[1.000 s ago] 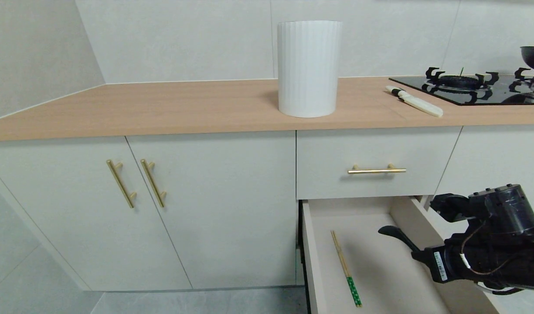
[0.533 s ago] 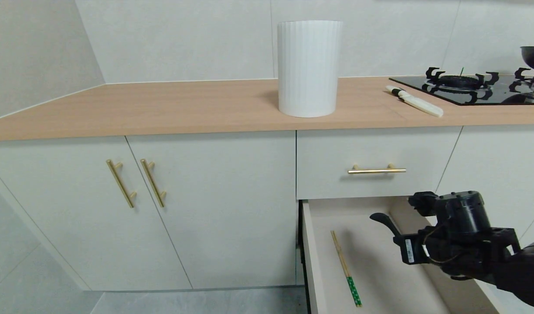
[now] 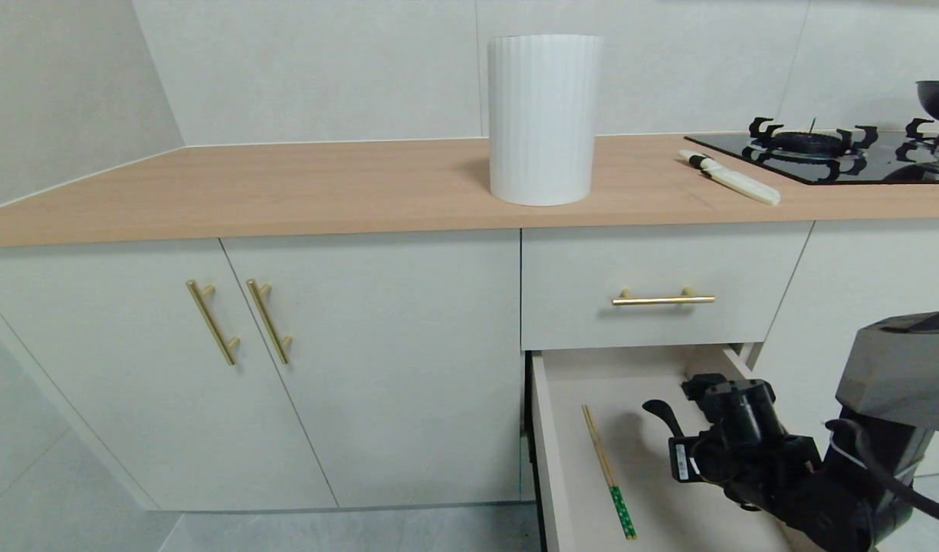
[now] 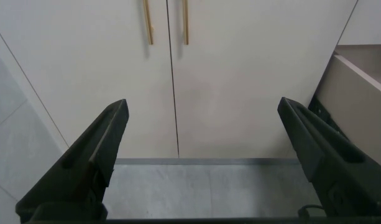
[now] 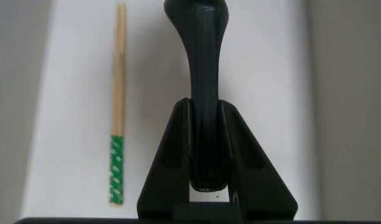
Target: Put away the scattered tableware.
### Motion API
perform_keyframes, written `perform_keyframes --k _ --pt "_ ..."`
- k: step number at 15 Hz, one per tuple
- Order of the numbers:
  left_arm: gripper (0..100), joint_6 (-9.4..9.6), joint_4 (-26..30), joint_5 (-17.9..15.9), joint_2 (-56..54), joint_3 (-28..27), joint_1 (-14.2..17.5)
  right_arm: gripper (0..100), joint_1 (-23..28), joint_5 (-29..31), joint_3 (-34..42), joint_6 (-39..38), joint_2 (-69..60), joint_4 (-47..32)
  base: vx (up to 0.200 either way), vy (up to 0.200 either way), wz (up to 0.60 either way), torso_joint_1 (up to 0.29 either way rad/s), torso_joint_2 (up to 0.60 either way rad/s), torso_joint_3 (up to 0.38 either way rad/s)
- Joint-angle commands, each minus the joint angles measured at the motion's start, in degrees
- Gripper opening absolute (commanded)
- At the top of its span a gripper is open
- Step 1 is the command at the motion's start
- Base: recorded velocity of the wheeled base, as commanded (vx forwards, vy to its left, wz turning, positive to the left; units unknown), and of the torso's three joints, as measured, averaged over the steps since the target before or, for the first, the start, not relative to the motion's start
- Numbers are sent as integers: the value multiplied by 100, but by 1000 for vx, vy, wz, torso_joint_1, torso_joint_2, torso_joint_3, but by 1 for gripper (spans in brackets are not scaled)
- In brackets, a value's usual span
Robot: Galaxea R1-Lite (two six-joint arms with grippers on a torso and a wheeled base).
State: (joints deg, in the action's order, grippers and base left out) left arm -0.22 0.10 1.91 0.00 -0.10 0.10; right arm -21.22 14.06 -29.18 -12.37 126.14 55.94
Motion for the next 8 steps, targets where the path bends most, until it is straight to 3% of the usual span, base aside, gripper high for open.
perform_keyframes --k 1,8 --pt "100 -4 -1 2 9 1 8 0 -92 1 -8 -19 368 4 0 0 0 0 0 0" --pt "100 -4 -1 2 9 1 -1 0 -119 -8 -96 -19 799 4 0 0 0 0 0 0"
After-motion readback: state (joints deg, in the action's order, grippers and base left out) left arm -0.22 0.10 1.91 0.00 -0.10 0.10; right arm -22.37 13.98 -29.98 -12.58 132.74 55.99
